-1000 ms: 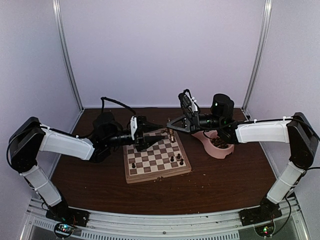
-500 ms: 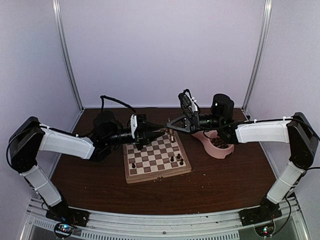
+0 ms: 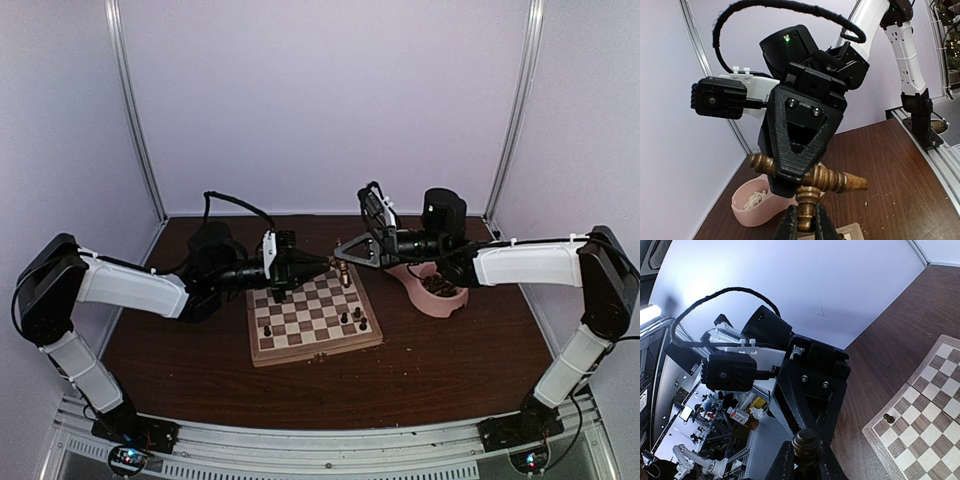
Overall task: Set up the chess pieces on the board
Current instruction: Pass from the right arm to the left, then place the pawn on d7.
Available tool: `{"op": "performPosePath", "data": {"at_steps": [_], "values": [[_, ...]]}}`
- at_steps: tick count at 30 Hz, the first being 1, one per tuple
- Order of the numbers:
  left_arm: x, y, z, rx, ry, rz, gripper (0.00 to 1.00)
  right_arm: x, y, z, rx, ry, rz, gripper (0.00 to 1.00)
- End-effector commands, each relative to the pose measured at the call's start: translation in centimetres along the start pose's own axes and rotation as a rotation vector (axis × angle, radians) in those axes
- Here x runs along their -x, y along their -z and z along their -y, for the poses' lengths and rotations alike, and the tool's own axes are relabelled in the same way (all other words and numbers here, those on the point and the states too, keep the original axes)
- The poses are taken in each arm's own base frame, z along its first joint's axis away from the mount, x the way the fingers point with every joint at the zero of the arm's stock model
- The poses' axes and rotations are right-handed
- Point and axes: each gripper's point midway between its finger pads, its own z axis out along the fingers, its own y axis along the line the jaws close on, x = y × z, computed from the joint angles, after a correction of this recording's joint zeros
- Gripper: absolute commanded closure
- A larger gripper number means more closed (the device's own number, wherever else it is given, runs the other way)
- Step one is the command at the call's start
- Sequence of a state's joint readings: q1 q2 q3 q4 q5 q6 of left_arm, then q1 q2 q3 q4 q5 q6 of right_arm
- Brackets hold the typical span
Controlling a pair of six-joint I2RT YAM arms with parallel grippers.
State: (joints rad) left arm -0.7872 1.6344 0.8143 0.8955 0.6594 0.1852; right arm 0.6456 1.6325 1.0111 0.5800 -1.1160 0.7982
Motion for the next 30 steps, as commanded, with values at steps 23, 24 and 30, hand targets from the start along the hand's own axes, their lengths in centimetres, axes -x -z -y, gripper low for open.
{"op": "performPosePath", "data": {"at_steps": [23, 24, 30], "values": [[-5.9, 4.1, 0.7, -0.044, 0.229, -0.865, 1.00, 2.4, 12.1, 10.8, -0.729, 0.239, 0.132, 0.96], [-6.4, 4.0, 0.7, -0.036, 0.241, -0.902, 1.00, 2.5, 12.7, 11.2, -0.771, 0.246, 0.147, 0.97], [-9.0, 2.3, 0.2, 0.034, 0.406, -1.038, 1.00, 3.4, 17.5, 11.6, -1.037, 0.301, 0.265, 0.98]]}}
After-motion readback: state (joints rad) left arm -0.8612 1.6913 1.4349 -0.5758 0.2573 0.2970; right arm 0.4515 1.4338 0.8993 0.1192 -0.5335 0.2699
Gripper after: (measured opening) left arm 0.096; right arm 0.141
